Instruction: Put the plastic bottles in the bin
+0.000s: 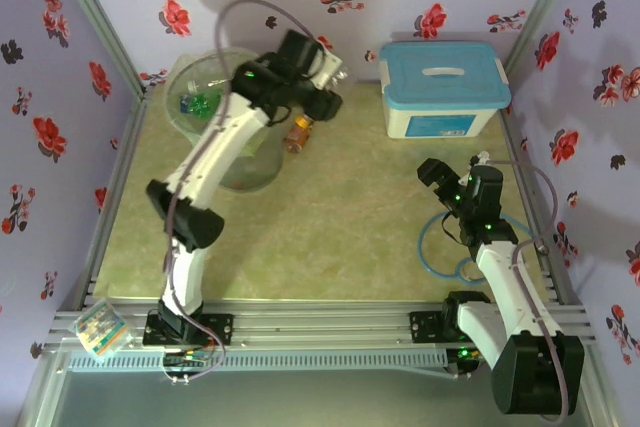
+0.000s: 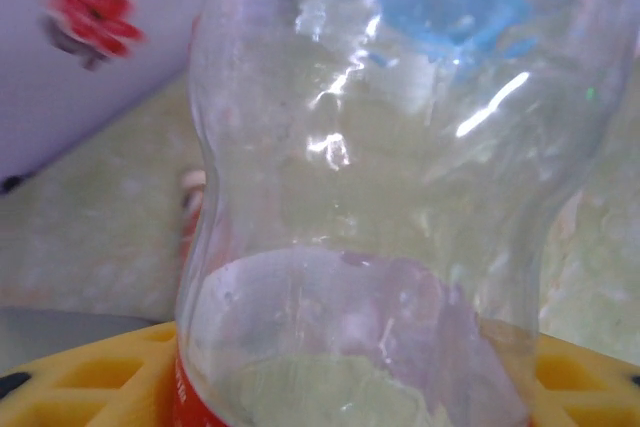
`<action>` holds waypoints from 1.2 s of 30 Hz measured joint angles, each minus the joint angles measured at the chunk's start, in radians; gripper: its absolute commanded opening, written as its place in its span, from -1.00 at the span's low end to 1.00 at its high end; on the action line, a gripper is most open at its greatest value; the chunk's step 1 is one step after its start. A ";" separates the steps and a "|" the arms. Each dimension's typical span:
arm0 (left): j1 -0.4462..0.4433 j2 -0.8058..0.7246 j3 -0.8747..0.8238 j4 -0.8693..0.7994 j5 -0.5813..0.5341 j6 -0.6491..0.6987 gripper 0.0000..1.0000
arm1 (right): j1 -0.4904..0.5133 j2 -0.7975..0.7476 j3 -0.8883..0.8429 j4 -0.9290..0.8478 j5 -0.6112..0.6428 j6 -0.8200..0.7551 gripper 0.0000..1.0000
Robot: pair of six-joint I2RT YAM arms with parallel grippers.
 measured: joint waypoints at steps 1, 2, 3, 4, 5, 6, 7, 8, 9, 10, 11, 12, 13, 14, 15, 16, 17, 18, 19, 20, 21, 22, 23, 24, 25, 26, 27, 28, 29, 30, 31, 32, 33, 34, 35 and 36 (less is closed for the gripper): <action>0.025 -0.033 0.000 0.000 0.002 -0.015 -0.17 | 0.000 0.004 -0.003 0.006 0.000 0.000 0.96; 0.063 -0.074 0.000 0.000 0.002 -0.034 -0.18 | 0.000 0.009 -0.008 0.014 0.000 0.000 0.96; 0.098 -0.107 -0.002 0.000 0.002 -0.050 -0.19 | 0.000 0.015 -0.012 0.020 0.000 0.000 0.96; 0.132 -0.135 -0.004 -0.001 0.002 -0.065 -0.19 | 0.000 0.021 -0.015 0.026 0.000 0.000 0.96; 0.169 -0.162 -0.008 -0.002 0.001 -0.082 -0.19 | 0.000 0.029 -0.018 0.033 0.000 0.000 0.96; 0.210 -0.186 -0.014 -0.005 0.000 -0.096 -0.19 | 0.000 0.035 -0.020 0.038 0.000 0.000 0.96; 0.238 -0.201 -0.022 -0.007 -0.002 -0.108 -0.19 | 0.000 0.040 -0.021 0.040 0.000 0.000 0.96; 0.266 -0.214 -0.034 -0.010 -0.002 -0.118 -0.19 | 0.000 0.044 -0.023 0.042 0.000 -0.001 0.96; 0.287 -0.221 -0.045 -0.015 -0.001 -0.127 -0.19 | 0.000 0.046 -0.024 0.043 0.000 -0.001 0.96; 0.299 -0.221 -0.052 -0.021 -0.001 -0.134 -0.18 | 0.000 0.047 -0.024 0.045 0.000 -0.002 0.96; 0.312 -0.218 -0.060 -0.030 0.000 -0.138 -0.17 | 0.000 0.047 -0.024 0.047 0.000 -0.003 0.96; 0.322 -0.209 -0.064 -0.043 0.002 -0.142 -0.14 | -0.001 0.047 -0.024 0.048 0.000 -0.004 0.97; 0.327 -0.200 -0.067 -0.053 0.002 -0.143 -0.11 | -0.002 0.047 -0.024 0.049 0.000 -0.004 0.97; 0.333 -0.189 -0.069 -0.065 0.002 -0.145 -0.05 | -0.003 0.047 -0.026 0.052 0.000 -0.004 0.97; 0.337 -0.178 -0.070 -0.075 0.002 -0.145 0.00 | -0.006 0.047 -0.027 0.054 0.000 -0.005 0.97; 0.340 -0.169 -0.072 -0.084 0.002 -0.145 0.04 | -0.007 0.047 -0.028 0.054 0.000 -0.005 0.97; 0.341 -0.160 -0.072 -0.094 0.002 -0.145 0.06 | -0.009 0.047 -0.029 0.054 0.000 -0.006 0.97; 0.342 -0.152 -0.073 -0.103 0.002 -0.145 0.09 | -0.010 0.047 -0.029 0.054 0.000 -0.008 0.97; 0.342 -0.145 -0.073 -0.108 0.002 -0.145 0.11 | -0.011 0.047 -0.029 0.054 0.000 -0.009 0.97; 0.342 -0.140 -0.073 -0.112 0.002 -0.145 0.15 | -0.011 0.047 -0.029 0.054 0.000 -0.011 0.97; 0.342 -0.135 -0.073 -0.116 0.002 -0.145 0.19 | -0.013 0.047 -0.029 0.054 0.000 -0.011 0.97; 0.342 -0.132 -0.073 -0.119 0.002 -0.144 0.25 | -0.013 0.047 -0.029 0.054 0.000 -0.011 0.97; 0.342 -0.128 -0.073 -0.121 0.002 -0.141 0.35 | -0.013 0.047 -0.029 0.054 -0.001 -0.011 0.97; 0.342 -0.126 -0.073 -0.123 0.001 -0.137 0.45 | -0.013 0.047 -0.030 0.054 0.000 -0.011 0.97; 0.342 -0.123 -0.072 -0.125 -0.002 -0.134 0.50 | -0.013 0.047 -0.029 0.054 -0.001 -0.011 0.97; 0.342 -0.122 -0.072 -0.126 -0.003 -0.133 0.54 | -0.013 0.047 -0.030 0.054 -0.001 -0.011 0.97; 0.342 -0.121 -0.070 -0.127 -0.005 -0.132 0.56 | -0.013 0.047 -0.030 0.054 -0.001 -0.011 0.97; 0.342 -0.118 -0.066 -0.128 -0.010 -0.129 0.59 | -0.013 0.047 -0.030 0.054 -0.001 -0.011 0.97; 0.342 -0.116 -0.060 -0.128 -0.015 -0.127 0.60 | -0.013 0.047 -0.030 0.054 -0.001 -0.011 0.97; 0.342 -0.114 -0.055 -0.129 -0.021 -0.124 0.61 | -0.013 0.047 -0.030 0.054 -0.001 -0.011 0.97; 0.342 -0.113 -0.051 -0.130 -0.026 -0.121 0.61 | -0.013 0.047 -0.030 0.054 -0.001 -0.011 0.97; 0.342 -0.113 -0.047 -0.130 -0.032 -0.115 0.62 | -0.013 0.047 -0.030 0.054 -0.001 -0.011 0.97; 0.342 -0.113 -0.045 -0.130 -0.039 -0.111 0.60 | -0.013 0.047 -0.030 0.054 -0.001 -0.011 0.97; 0.342 -0.113 -0.043 -0.130 -0.042 -0.109 0.58 | -0.013 0.047 -0.030 0.054 -0.001 -0.011 0.97; 0.342 -0.113 -0.042 -0.130 -0.047 -0.106 0.53 | -0.013 0.047 -0.030 0.055 -0.001 -0.011 0.97; 0.342 -0.113 -0.042 -0.130 -0.050 -0.103 0.48 | -0.013 0.047 -0.030 0.055 -0.001 -0.011 0.97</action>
